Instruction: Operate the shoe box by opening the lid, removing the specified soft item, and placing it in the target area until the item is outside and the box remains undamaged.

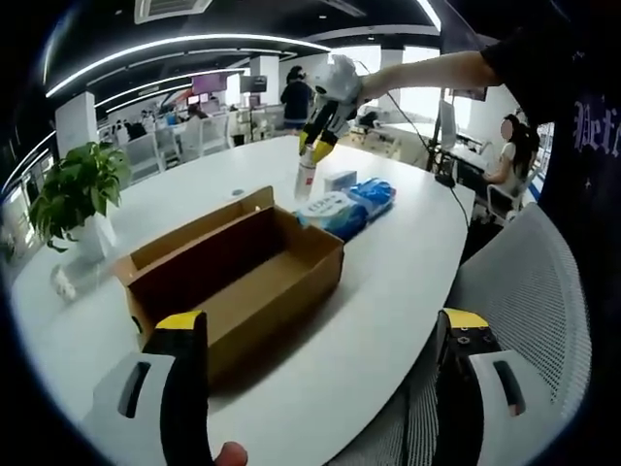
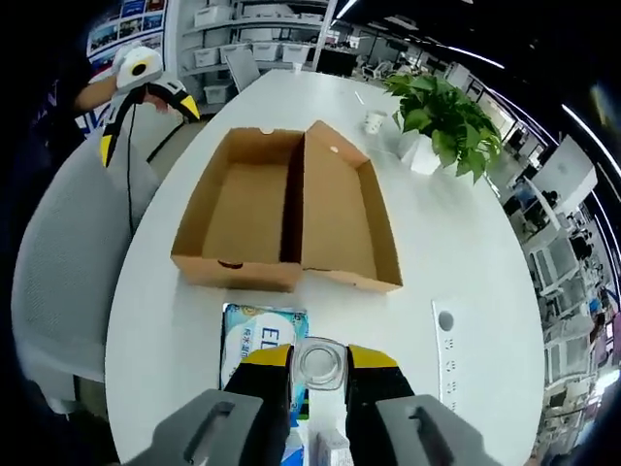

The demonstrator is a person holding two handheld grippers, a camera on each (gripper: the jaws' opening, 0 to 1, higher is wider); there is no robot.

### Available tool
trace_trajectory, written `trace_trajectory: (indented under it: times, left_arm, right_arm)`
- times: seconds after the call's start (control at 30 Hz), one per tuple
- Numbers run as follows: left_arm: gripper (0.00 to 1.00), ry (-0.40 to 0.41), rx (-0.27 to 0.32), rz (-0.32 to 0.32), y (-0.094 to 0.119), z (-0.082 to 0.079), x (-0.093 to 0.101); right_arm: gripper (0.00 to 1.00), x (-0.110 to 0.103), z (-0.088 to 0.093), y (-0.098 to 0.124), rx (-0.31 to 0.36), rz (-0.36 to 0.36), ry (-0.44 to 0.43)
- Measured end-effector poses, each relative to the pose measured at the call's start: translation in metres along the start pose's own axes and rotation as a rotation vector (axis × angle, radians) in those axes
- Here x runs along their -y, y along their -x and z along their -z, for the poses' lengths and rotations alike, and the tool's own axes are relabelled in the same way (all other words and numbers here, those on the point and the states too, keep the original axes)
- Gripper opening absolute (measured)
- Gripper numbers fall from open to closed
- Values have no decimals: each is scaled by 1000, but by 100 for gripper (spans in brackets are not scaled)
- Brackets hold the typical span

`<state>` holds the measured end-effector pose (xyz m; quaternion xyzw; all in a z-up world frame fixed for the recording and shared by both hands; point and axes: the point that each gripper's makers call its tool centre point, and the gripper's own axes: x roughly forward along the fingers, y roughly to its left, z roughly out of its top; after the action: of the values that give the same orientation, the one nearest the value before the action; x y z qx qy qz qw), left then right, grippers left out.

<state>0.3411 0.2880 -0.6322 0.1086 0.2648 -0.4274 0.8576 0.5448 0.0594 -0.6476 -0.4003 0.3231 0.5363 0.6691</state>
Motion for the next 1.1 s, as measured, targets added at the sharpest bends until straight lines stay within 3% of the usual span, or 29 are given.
trace_trajectory:
  times: [0.4,1.1]
  left_arm:
    - [97,17,-11,-13,1,8,-1]
    - [96,47,-27,-26,2,17,-4]
  right_arm:
    - [16,4,15,-17,-69,-35,45]
    - [16,9,36,-32,-115,-111,138]
